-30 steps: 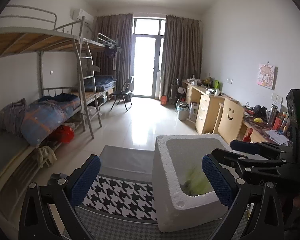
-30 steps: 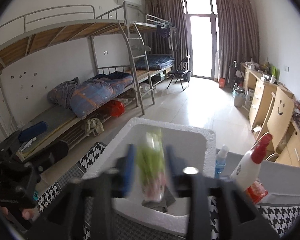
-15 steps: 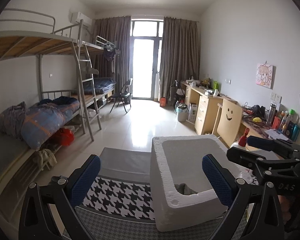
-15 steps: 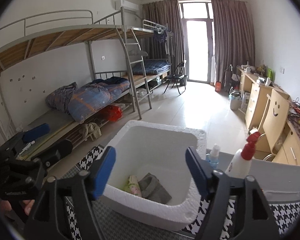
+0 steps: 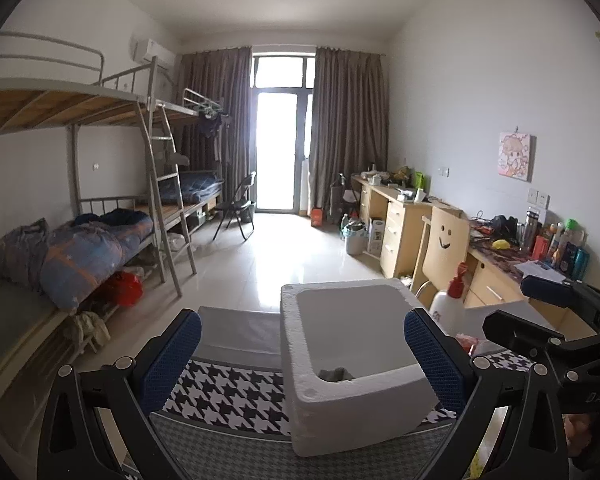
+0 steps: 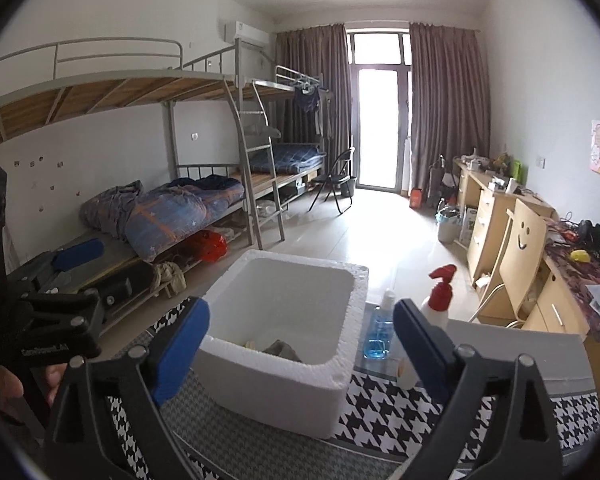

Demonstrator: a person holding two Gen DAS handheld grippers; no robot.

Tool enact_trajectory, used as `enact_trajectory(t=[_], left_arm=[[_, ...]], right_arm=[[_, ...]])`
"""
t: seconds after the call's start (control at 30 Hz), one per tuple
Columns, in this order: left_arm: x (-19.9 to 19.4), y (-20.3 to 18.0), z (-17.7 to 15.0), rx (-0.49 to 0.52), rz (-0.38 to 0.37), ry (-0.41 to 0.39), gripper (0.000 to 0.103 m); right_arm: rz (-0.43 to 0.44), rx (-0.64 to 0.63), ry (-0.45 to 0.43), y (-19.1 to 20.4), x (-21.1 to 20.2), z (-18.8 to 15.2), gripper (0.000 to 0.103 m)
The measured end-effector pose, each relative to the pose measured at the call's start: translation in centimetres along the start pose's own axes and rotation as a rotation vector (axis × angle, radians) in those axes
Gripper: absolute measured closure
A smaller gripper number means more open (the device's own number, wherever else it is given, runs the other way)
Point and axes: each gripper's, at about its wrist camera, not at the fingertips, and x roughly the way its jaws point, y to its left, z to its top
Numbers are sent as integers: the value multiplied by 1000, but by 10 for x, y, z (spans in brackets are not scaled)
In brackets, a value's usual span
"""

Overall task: Organize soft objects
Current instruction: 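Lower the green packet into the foam box and open the right gripper, then move both open grippers back toward the remaining pile on the table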

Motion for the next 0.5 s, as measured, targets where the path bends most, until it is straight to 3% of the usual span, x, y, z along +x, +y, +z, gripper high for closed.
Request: enact_trajectory(t=[0.5], left_arm=[[-29,-29,-5,35,-53,-21,1]], right_arm=[[-37,37,-61,-13,-47,-19,8]])
